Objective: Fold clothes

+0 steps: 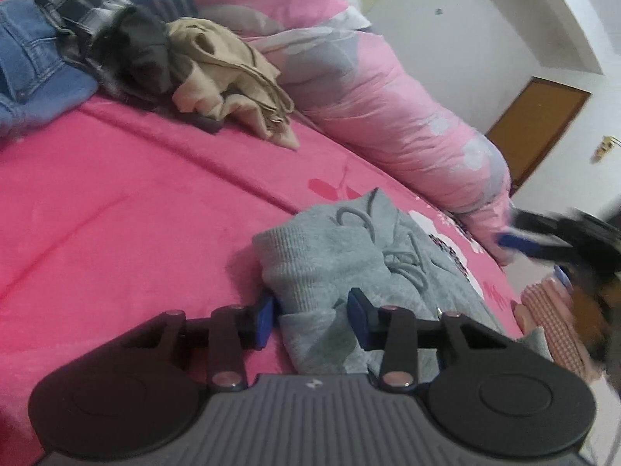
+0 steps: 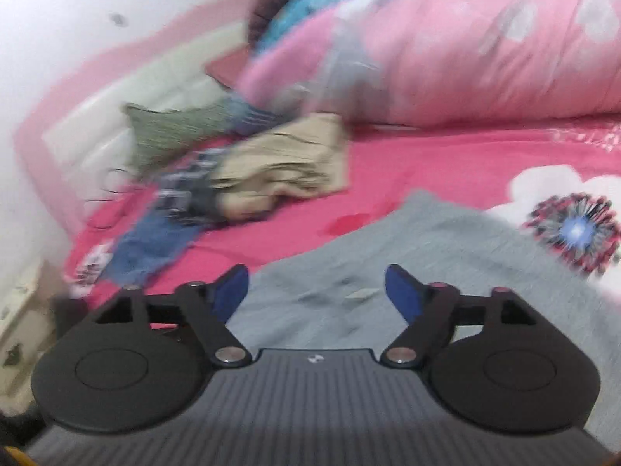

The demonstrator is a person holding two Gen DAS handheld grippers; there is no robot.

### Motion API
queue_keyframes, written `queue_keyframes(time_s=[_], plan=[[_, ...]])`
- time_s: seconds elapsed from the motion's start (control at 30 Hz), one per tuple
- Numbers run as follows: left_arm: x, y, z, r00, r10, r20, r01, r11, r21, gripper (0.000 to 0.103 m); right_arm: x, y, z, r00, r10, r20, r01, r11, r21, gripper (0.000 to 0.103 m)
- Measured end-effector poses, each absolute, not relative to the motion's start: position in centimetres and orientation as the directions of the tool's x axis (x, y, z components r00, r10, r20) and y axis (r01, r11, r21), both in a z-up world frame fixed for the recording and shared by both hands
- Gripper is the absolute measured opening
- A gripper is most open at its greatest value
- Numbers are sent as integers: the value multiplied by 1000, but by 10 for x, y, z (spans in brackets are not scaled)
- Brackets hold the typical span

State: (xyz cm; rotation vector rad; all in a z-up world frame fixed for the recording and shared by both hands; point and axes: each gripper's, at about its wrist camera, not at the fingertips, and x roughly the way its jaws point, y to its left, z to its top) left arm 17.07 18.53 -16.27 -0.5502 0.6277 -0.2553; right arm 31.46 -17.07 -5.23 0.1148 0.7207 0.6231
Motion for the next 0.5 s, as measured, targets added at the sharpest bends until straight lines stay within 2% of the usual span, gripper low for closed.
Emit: queue_keyframes(time_s=[0.1,0.27,0.37,0.4,0.47,0.5], plan=[[172,186,-165,785,-403,-471,76,817,-572,48,379,-186,-66,587,506,-632,-465,850,248,86],[174,182,-165,789,-416,-453,99,813,-574,59,461,-196,-117,551,480,-682,-328,877,352,90],[175,181,-166,791,-413,-450,100,814,-572,59,486,-196,-143,529,500,-686,-272,865,421,93],[175,181,-166,792,-413,-450,99,814,-572,59,490,-194,-150,522,513,-681,-260,856,446,97],[176,180,-167,794,-410,-450,98,816,-570,56,485,-193,-151,459,624,-633,-325,781,533,89],[176,179,-166,794,-405,-453,99,821,-562,55,478,-187,-150,439,626,-644,-337,780,528,76]])
